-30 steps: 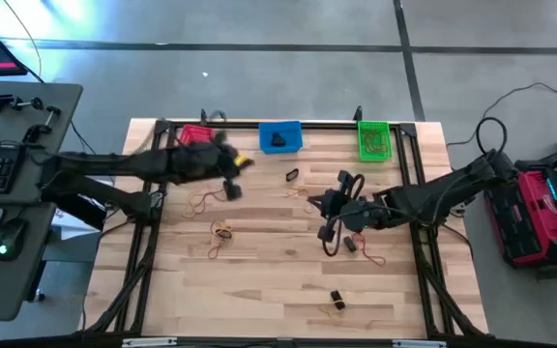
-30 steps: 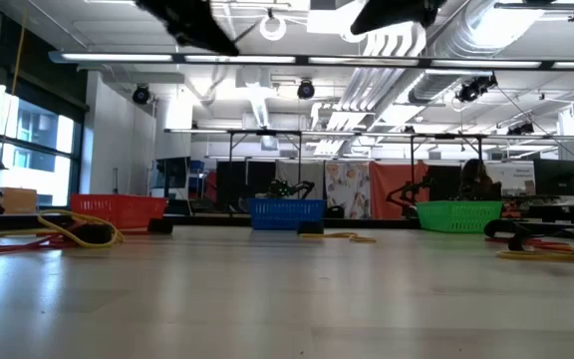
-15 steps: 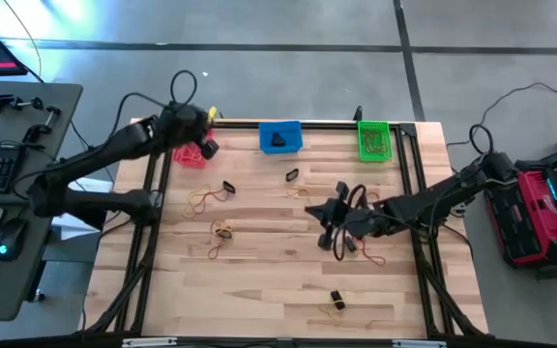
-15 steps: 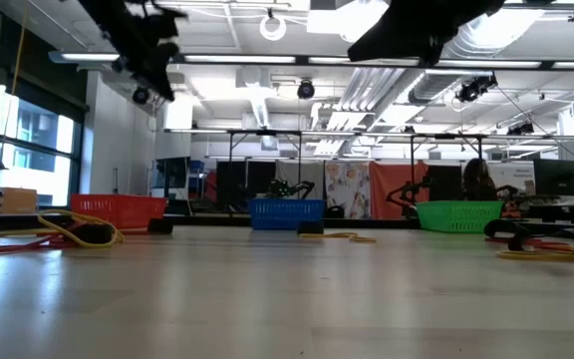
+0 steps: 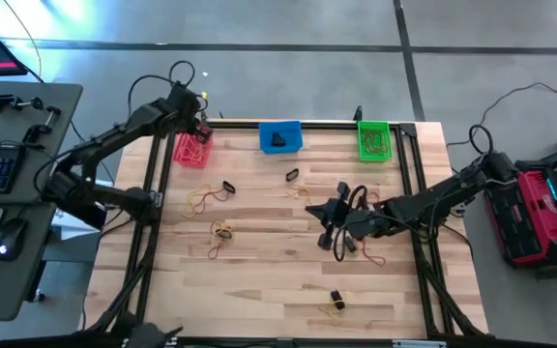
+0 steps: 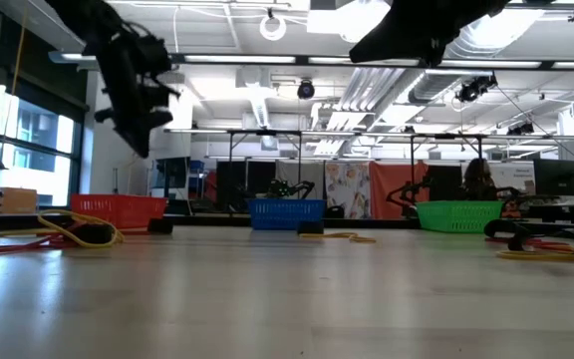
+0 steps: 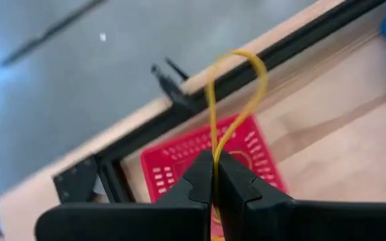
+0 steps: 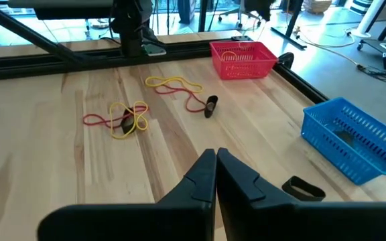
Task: Sort rubber bands into baskets
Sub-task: Put the yellow rubber band into the red bin
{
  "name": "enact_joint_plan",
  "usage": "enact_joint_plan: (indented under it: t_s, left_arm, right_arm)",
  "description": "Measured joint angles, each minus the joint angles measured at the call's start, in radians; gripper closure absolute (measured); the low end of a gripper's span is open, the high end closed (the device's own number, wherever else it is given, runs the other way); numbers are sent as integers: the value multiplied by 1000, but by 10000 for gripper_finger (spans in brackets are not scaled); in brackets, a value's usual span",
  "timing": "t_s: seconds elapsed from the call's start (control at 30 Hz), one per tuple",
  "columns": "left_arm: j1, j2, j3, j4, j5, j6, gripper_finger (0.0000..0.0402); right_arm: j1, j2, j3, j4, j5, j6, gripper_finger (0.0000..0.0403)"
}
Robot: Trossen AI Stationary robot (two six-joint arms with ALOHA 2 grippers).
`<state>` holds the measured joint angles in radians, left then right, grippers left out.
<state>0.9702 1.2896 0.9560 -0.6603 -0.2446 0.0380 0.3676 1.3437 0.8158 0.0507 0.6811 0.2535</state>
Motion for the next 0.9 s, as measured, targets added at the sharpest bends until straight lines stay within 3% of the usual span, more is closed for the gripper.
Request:
enact_joint_plan:
  t_s: [0.37, 0.57, 0.9]
  left_arm:
    - [67, 40, -128, 47, 133, -9, 401]
    - [63, 39, -129, 31, 139, -10, 400]
    - [49, 39, -129, -3, 138, 23, 352]
  right_arm:
    - [0, 0, 0, -1, 0, 8, 403]
    - [0, 0, 0, -1, 0, 8, 403]
    - [0, 0, 0, -1, 0, 8, 403]
